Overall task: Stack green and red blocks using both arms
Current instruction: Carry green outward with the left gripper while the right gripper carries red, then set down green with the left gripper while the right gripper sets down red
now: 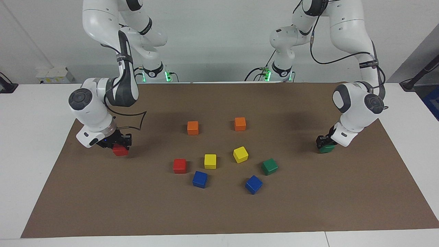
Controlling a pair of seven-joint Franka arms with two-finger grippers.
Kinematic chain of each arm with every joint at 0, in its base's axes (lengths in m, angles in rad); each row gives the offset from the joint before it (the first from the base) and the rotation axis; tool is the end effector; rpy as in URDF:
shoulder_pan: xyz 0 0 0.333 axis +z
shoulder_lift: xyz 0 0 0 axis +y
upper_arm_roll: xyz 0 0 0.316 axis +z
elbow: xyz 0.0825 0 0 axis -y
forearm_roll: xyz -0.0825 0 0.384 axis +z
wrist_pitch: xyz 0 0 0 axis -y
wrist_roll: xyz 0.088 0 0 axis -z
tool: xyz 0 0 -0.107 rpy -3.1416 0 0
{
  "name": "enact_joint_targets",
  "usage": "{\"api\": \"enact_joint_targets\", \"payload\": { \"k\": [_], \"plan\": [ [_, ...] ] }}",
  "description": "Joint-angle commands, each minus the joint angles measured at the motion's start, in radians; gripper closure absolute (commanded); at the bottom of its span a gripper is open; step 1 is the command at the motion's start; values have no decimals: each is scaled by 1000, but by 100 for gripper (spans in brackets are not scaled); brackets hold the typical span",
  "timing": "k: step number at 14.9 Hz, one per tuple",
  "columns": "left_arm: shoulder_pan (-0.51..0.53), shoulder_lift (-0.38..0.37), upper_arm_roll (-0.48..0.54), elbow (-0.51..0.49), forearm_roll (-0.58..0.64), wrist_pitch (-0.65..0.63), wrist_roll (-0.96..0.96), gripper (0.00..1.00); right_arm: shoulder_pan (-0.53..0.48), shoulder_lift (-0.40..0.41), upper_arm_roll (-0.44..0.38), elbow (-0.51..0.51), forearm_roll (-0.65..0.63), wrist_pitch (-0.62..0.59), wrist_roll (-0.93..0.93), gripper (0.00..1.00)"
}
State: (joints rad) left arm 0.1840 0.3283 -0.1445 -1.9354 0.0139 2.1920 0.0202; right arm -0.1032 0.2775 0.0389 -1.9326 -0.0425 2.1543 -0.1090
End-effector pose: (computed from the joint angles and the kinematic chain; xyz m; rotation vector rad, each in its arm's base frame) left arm 0.6077 0.0282 0.3126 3.1021 0.0261 -0.1041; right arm 0.6038 -0.0416 0.3398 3.1193 0.1060 -0.0895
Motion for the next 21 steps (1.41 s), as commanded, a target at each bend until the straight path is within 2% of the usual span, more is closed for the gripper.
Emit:
{"api": "enact_joint_targets", "payload": {
  "k": [1,7,8,9,17,21],
  "plan": [
    [2,-9,-4,-49,6,55,-22,100,-21,-57,12,-86,-16,28,-15,100],
    [0,-9,-4,-56,8,61,-19,100,-46,-70,12,-152,-16,88,-11,100],
    [-3,-8,-4,-56,8,61,-19,55,-52,-70,12,-155,-16,93,-9,100],
    [-4,-9,-4,-56,8,63,-20,1,-55,-70,12,-154,-16,93,-9,100],
    [-5,-8,-4,-43,8,66,-14,0,-82,-61,12,-155,-16,107,0,100],
    [-11,-9,-4,34,6,6,-22,0,-84,-52,10,-157,-16,122,0,100]
  ]
}}
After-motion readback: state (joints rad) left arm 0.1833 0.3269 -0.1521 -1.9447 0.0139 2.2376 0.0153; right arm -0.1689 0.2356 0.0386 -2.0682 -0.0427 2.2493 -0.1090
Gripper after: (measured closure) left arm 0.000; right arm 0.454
